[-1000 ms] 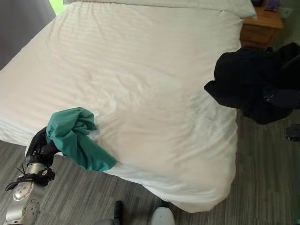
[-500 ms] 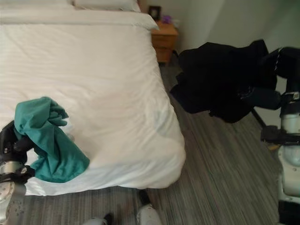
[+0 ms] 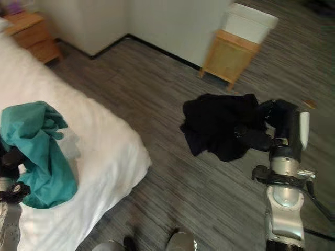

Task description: Pick up bed clothes into laundry basket.

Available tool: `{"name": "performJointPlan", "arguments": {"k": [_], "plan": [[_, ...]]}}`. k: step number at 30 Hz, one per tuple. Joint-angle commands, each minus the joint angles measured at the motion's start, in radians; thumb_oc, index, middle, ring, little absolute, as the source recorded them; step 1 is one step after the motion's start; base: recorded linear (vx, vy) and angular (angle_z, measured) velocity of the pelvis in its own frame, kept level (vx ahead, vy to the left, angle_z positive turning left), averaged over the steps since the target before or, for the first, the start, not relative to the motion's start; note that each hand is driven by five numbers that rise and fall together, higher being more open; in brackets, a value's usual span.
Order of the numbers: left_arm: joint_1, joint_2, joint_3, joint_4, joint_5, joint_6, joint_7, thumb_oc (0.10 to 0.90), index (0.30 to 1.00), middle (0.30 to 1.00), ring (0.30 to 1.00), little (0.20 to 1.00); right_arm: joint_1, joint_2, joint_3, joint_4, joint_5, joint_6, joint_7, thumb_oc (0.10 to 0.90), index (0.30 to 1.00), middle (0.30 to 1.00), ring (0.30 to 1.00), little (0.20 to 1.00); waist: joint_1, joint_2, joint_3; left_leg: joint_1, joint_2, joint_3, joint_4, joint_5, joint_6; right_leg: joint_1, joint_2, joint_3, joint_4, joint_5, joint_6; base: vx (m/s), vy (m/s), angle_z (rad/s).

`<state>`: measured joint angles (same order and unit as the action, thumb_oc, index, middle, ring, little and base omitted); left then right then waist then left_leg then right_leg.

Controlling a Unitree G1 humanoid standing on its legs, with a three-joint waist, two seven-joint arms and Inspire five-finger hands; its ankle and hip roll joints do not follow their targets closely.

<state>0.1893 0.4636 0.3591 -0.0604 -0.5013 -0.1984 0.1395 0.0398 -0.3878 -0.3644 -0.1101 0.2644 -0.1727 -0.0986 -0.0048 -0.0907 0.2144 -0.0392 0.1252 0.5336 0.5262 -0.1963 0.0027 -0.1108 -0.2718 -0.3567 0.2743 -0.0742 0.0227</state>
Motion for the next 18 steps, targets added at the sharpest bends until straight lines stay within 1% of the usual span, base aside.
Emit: {"name": "performJointPlan", "arguments": {"k": [1, 2, 3, 4, 5, 7, 8, 9, 10, 11, 12, 13, 15, 18], "plan": [[-0.05, 0.019, 0.026, -0.181, 0.029, -0.121, -0.017, 0.4, 0.3, 0.3, 0.3, 0.3, -0.034, -0.025, 0.026, -0.176, 0.189, -0.147, -0.005, 0.4, 0.3, 0.3, 0.3, 0.3, -0.071, 0.039, -0.06, -0.038, 0.22, -0.166, -0.041, 0.239, -0.127, 0.095, 0.108, 0.182, -0.179, 0.002, 0.068, 0.12, -0.109, -1.66], [-0.064, 0.002, -0.01, -0.173, 0.015, -0.119, -0.018, 0.4, 0.3, 0.3, 0.3, 0.3, -0.035, -0.023, 0.072, -0.159, 0.203, -0.145, 0.004, 0.4, 0.3, 0.3, 0.3, 0.3, -0.056, 0.035, -0.05, -0.047, 0.179, -0.271, -0.032, 0.242, -0.132, 0.097, 0.124, 0.226, -0.187, 0.005, 0.058, 0.07, -0.038, -2.27], [-0.091, -0.015, -0.053, -0.165, 0.013, -0.117, -0.02, 0.4, 0.3, 0.3, 0.3, 0.3, -0.039, -0.023, 0.113, -0.138, 0.218, -0.143, 0.012, 0.4, 0.3, 0.3, 0.3, 0.3, -0.042, 0.022, -0.044, -0.069, 0.08, -0.397, -0.039, 0.197, -0.123, 0.092, 0.124, 0.281, -0.193, 0.014, 0.056, 0.04, -0.042, -2.58], [-0.11, -0.031, -0.07, -0.152, -0.002, -0.119, -0.023, 0.4, 0.3, 0.3, 0.3, 0.3, -0.045, -0.021, 0.121, -0.136, 0.23, -0.14, 0.014, 0.4, 0.3, 0.3, 0.3, 0.3, -0.024, 0.017, -0.037, -0.087, 0.008, -0.484, -0.074, 0.149, -0.113, 0.088, 0.129, 0.328, -0.193, 0.02, 0.056, 0.06, -0.062, -2.33], [-0.127, -0.046, -0.092, -0.149, -0.02, -0.123, -0.019, 0.4, 0.3, 0.3, 0.3, 0.3, -0.054, -0.016, 0.133, -0.132, 0.236, -0.147, 0.012, 0.4, 0.3, 0.3, 0.3, 0.3, -0.022, 0.015, -0.038, -0.091, -0.023, -0.532, -0.121, 0.129, -0.108, 0.082, 0.139, 0.355, -0.202, 0.028, 0.059, 0.09, -0.049, -2.65], [-0.184, -0.065, -0.138, -0.124, -0.03, -0.129, -0.004, 0.4, 0.3, 0.3, 0.3, 0.3, -0.066, -0.009, 0.137, -0.108, 0.244, -0.156, 0.004, 0.4, 0.3, 0.3, 0.3, 0.3, -0.029, 0.016, -0.049, -0.091, -0.033, -0.565, -0.231, 0.103, -0.099, 0.085, 0.151, 0.392, -0.237, 0.028, 0.071, 0.1, 0.017, -2.0], [-0.197, -0.06, -0.154, -0.119, -0.021, -0.127, -0.005, 0.4, 0.3, 0.3, 0.3, 0.3, -0.072, -0.008, 0.142, -0.103, 0.248, -0.162, 0.004, 0.4, 0.3, 0.3, 0.3, 0.3, -0.027, 0.025, -0.055, -0.089, -0.049, -0.587, -0.3, 0.107, -0.093, 0.084, 0.164, 0.411, -0.241, 0.026, 0.072, 0.15, 0.093, -0.79], [-0.185, -0.071, -0.183, -0.121, 0.0, -0.136, 0.0, 0.4, 0.3, 0.3, 0.3, 0.3, -0.081, -0.009, 0.158, -0.098, 0.226, -0.18, 0.007, 0.4, 0.3, 0.3, 0.3, 0.3, -0.017, 0.04, -0.054, -0.081, -0.078, -0.622, -0.353, 0.117, -0.08, 0.082, 0.178, 0.419, -0.216, 0.022, 0.069, 0.14, 0.105, -0.95], [-0.186, -0.062, -0.185, -0.118, -0.004, -0.122, -0.021, 0.4, 0.3, 0.3, 0.3, 0.3, -0.052, -0.007, 0.13, -0.104, 0.225, -0.146, 0.003, 0.4, 0.3, 0.3, 0.3, 0.3, -0.026, 0.046, -0.054, -0.068, -0.082, -0.624, -0.372, 0.134, -0.081, 0.094, 0.182, 0.419, -0.227, 0.016, 0.066, 0.11, 0.119, -0.74], [-0.198, -0.057, -0.183, -0.095, 0.0, -0.119, -0.021, 0.4, 0.3, 0.3, 0.3, 0.3, -0.032, 0.014, 0.123, -0.109, 0.239, -0.15, 0.009, 0.4, 0.3, 0.3, 0.3, 0.3, -0.041, 0.053, -0.064, -0.056, -0.09, -0.63, -0.404, 0.138, -0.075, 0.096, 0.185, 0.424, -0.237, 0.017, 0.066, 0.03, 0.144, -0.53], [-0.23, -0.04, -0.18, -0.071, 0.019, -0.123, -0.003, 0.4, 0.3, 0.3, 0.3, 0.3, -0.033, 0.041, 0.116, -0.106, 0.243, -0.161, -0.013, 0.4, 0.3, 0.3, 0.3, 0.3, -0.056, 0.065, -0.076, -0.053, -0.096, -0.63, -0.442, 0.168, -0.073, 0.094, 0.181, 0.424, -0.253, 0.031, 0.071, 0.01, 0.109, 0.05], [-0.231, -0.04, -0.181, -0.07, 0.02, -0.124, -0.002, 0.4, 0.3, 0.3, 0.3, 0.3, -0.033, 0.042, 0.116, -0.107, 0.243, -0.161, -0.013, 0.4, 0.3, 0.3, 0.3, 0.3, -0.057, 0.064, -0.077, -0.051, -0.097, -0.631, -0.447, 0.17, -0.073, 0.095, 0.18, 0.423, -0.255, 0.032, 0.071, 0.05, 0.11, 0.14], [-0.213, -0.025, -0.156, -0.072, 0.047, -0.128, 0.008, 0.4, 0.3, 0.3, 0.3, 0.3, -0.013, 0.068, 0.113, -0.096, 0.238, -0.155, -0.009, 0.4, 0.3, 0.3, 0.3, 0.3, -0.065, 0.07, -0.094, -0.028, -0.101, -0.621, -0.482, 0.174, -0.064, 0.1, 0.176, 0.428, -0.264, 0.031, 0.077, 0.1, 0.088, 0.13], [-0.188, -0.037, -0.133, -0.056, 0.05, -0.131, 0.01, 0.4, 0.3, 0.3, 0.3, 0.3, -0.006, 0.06, 0.136, -0.063, 0.225, -0.141, 0.007, 0.4, 0.3, 0.3, 0.3, 0.3, -0.062, 0.071, -0.102, -0.01, -0.107, -0.611, -0.502, 0.173, -0.053, 0.102, 0.17, 0.437, -0.257, 0.026, 0.081, 0.06, 0.073, -0.01]]}}
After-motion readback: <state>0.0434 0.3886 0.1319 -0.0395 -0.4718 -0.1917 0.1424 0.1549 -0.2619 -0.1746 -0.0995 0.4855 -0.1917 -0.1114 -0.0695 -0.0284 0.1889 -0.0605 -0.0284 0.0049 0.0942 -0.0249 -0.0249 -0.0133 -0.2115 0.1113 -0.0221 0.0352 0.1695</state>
